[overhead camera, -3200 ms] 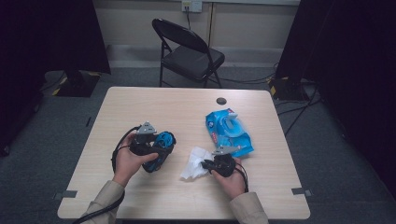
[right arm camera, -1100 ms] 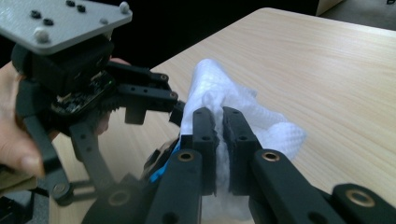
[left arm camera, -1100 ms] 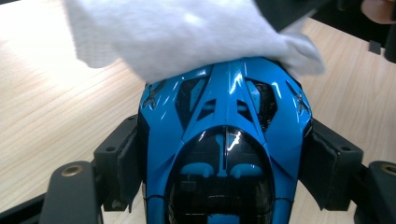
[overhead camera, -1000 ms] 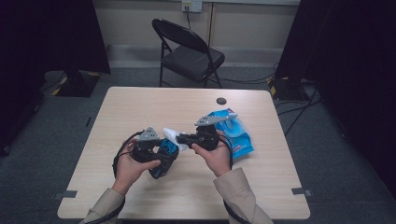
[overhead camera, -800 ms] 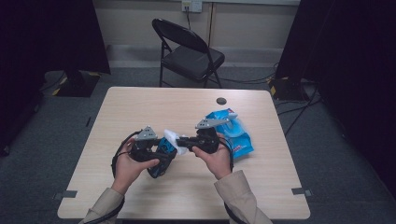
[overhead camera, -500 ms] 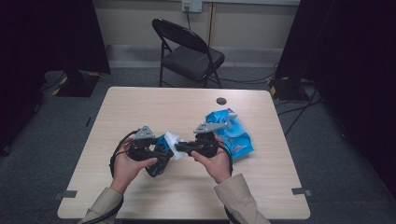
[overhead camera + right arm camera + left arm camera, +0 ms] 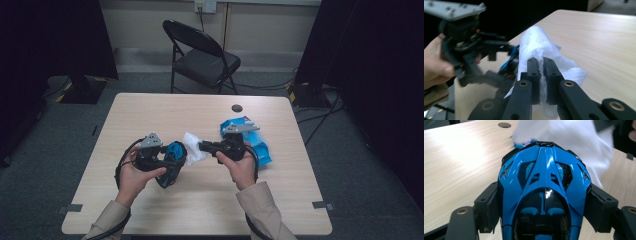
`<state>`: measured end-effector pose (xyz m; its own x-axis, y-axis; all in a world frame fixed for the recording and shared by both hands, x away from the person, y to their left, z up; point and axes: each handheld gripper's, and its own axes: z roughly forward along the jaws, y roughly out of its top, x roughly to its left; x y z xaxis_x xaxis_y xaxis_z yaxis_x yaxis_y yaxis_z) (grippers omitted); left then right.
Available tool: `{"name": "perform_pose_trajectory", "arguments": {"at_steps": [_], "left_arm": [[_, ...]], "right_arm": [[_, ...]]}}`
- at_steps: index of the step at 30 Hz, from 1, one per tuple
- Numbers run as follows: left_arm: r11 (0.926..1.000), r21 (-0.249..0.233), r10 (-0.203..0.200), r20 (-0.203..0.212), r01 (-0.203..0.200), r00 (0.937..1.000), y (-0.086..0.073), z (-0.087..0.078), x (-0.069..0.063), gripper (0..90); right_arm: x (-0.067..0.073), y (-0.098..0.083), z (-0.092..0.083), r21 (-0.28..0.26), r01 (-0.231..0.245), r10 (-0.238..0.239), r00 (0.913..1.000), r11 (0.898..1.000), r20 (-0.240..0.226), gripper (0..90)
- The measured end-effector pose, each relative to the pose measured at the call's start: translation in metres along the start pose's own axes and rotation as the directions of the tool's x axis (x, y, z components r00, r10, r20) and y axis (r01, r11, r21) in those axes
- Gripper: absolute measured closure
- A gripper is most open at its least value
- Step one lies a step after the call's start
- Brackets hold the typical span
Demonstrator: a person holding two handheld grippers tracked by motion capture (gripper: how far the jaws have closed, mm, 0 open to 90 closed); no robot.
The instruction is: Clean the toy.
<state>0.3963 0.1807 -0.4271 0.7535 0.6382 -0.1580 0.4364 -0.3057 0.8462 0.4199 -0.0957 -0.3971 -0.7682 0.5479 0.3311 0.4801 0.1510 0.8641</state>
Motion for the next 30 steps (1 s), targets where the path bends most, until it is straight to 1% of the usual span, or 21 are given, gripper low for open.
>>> {"name": "perform_pose_trajectory", "arguments": {"at_steps": [2,6,8,12,15,18,23,25,27,30], "left_arm": [[1.0000,0.000,0.006,0.008,-0.006,1.0000,0.001,0.002,-0.003,24.5],[0.9997,0.008,0.022,0.025,-0.023,0.9994,0.002,0.005,-0.009,24.5],[0.9995,0.007,0.031,0.035,-0.031,0.9989,0.003,0.007,-0.012,24.5],[0.9992,0.004,0.039,0.047,-0.039,0.9981,0.004,0.008,-0.017,24.5],[0.9989,0.003,0.046,0.059,-0.046,0.9972,0.005,0.010,-0.021,24.5],[0.9985,0.006,0.054,0.065,-0.055,0.9964,0.005,0.011,-0.022,24.5],[0.9986,0.011,0.052,0.067,-0.053,0.9964,0.003,0.012,-0.022,24.5],[0.9986,0.010,0.051,0.066,-0.052,0.9965,0.003,0.011,-0.022,24.5],[0.9986,0.012,0.051,0.068,-0.052,0.9964,0.003,0.011,-0.022,24.6],[0.9986,0.010,0.051,0.074,-0.051,0.9960,0.003,0.012,-0.024,24.6]], "right_arm": [[-0.004,0.005,-0.002,-0.006,-0.004,0.004,0.9996,1.000,0.029,85.5],[-0.007,0.016,-0.003,-0.018,0.003,-0.002,0.9976,1.000,0.070,85.5],[-0.008,0.022,0.000,-0.021,0.005,-0.003,0.9962,1.000,0.087,85.5],[-0.003,0.031,0.008,-0.019,0.023,-0.021,0.9946,1.000,0.101,85.5],[0.001,0.035,0.017,-0.016,0.025,-0.024,0.9946,1.000,0.101,85.5],[0.006,0.038,0.025,-0.011,0.025,-0.024,0.9958,1.000,0.089,85.5],[0.014,0.037,0.037,0.004,0.036,-0.036,0.9971,0.999,0.067,85.5],[0.016,0.037,0.040,0.010,0.038,-0.038,0.9973,0.999,0.063,85.4],[0.016,0.036,0.042,0.016,0.041,-0.042,0.9968,0.999,0.069,85.4],[0.015,0.034,0.044,0.016,0.031,-0.032,0.9969,0.999,0.071,85.4]]}}
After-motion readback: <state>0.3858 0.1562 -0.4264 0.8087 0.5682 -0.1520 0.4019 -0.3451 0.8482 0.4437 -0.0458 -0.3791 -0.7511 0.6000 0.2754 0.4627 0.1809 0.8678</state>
